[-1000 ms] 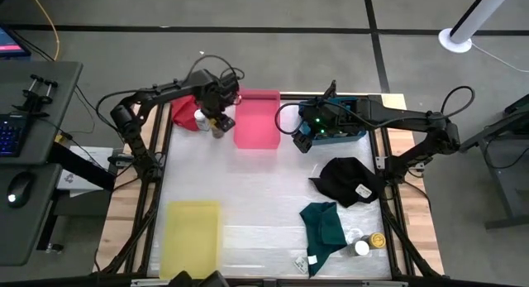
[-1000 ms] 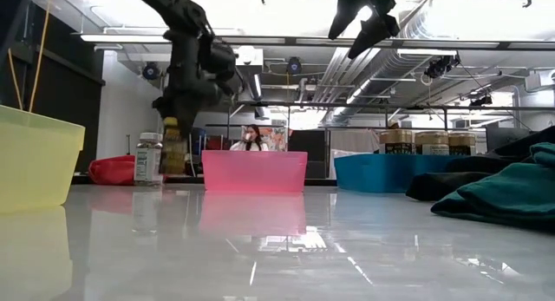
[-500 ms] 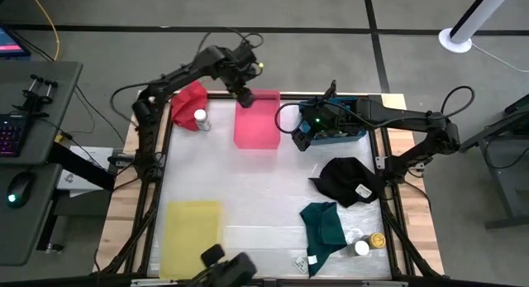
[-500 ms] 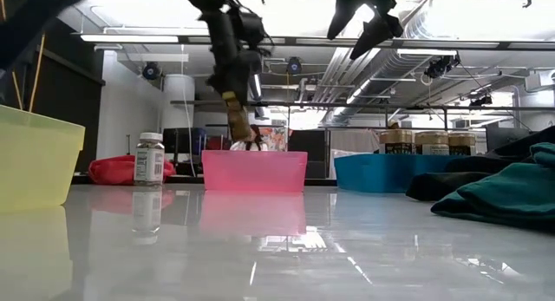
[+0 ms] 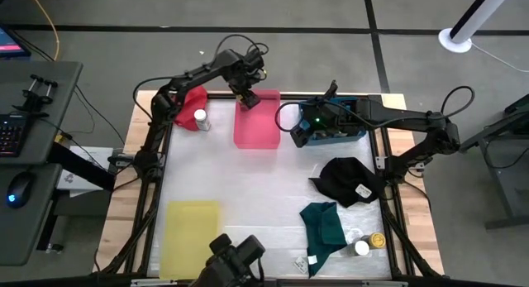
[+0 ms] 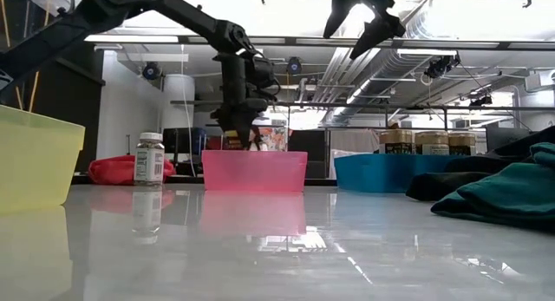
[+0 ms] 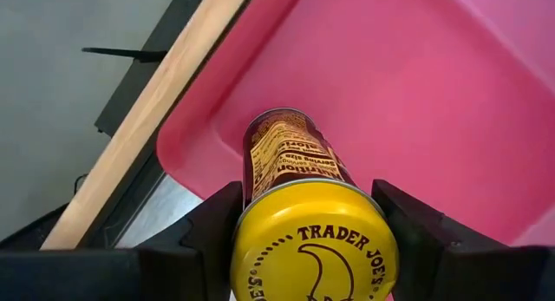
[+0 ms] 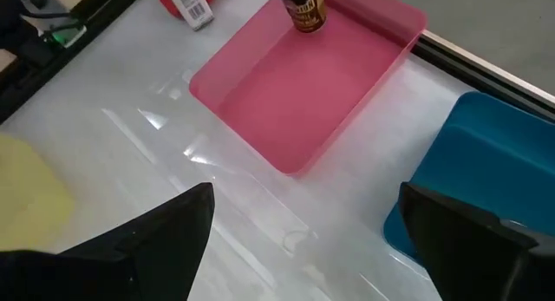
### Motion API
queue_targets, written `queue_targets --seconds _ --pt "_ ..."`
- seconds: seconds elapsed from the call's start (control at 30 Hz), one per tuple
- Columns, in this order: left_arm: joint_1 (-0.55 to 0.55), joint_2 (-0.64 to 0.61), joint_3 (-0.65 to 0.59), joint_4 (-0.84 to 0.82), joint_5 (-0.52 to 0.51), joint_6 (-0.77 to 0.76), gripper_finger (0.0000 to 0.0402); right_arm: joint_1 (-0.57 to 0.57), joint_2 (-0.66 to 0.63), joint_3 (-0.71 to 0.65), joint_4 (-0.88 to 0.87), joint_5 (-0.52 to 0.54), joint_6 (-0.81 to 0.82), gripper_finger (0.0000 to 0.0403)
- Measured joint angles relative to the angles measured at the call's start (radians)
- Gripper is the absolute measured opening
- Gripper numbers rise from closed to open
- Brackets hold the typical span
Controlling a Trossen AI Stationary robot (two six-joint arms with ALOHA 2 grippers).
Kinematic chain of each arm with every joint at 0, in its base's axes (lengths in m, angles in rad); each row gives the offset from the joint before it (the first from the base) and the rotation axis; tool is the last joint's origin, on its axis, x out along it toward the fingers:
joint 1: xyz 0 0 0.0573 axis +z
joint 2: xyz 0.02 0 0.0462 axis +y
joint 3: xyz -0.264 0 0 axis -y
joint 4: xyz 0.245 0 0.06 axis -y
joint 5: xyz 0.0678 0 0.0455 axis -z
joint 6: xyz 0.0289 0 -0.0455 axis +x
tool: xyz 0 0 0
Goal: Sort spices by type
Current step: Put the top yellow seasoning bottle into the pink bin, then put the yellow seasoning bottle into the pink bin
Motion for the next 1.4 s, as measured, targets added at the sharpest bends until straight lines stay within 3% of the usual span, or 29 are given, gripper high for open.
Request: queue_targets --seconds 0.1,0.27,0.4,0.67,0.87,0.97,1.17,1.3,1.4 --pt "0.002 0.002 0.0 0.001 0.002 0.0 0.0197 0.0 0.0 0.0 0.007 0.0 0.004 0.0361" --pt "0.001 0.002 0.0 0.018 0.011 0.0 0.0283 0.0 0.0 0.0 0.008 0.0 0.0 0.0361" --pt "0.001 0.002 0.0 0.023 0.051 -0.004 0.0322 0.0 0.0 0.0 0.008 0.0 -0.001 0.0361" --pt "0.007 -0.036 0.001 0.025 0.059 -0.02 0.0331 0.0 0.0 0.0 0.007 0.0 -0.044 0.0361" --pt "0.045 -0.104 0.091 0.013 0.053 -0.056 0.0332 -0.019 -0.016 0.0 -0.046 -0.004 -0.083 0.0361" --pt "0.059 -0.175 0.111 0.018 0.087 -0.098 0.0332 -0.016 -0.037 0.0 -0.119 -0.067 -0.111 0.0361" --pt "0.012 -0.377 0.001 0.112 0.309 -0.098 0.0332 0.194 -0.061 0.0 -0.416 -0.26 -0.042 0.0361" --pt "-0.04 -0.561 -0.195 0.312 0.414 -0.139 0.0333 0.441 -0.068 0.0 -0.504 -0.358 0.132 0.0361" --pt "-0.088 -0.698 -0.397 0.522 0.463 -0.217 0.0333 0.624 -0.062 0.0 -0.516 -0.374 0.305 0.0361"
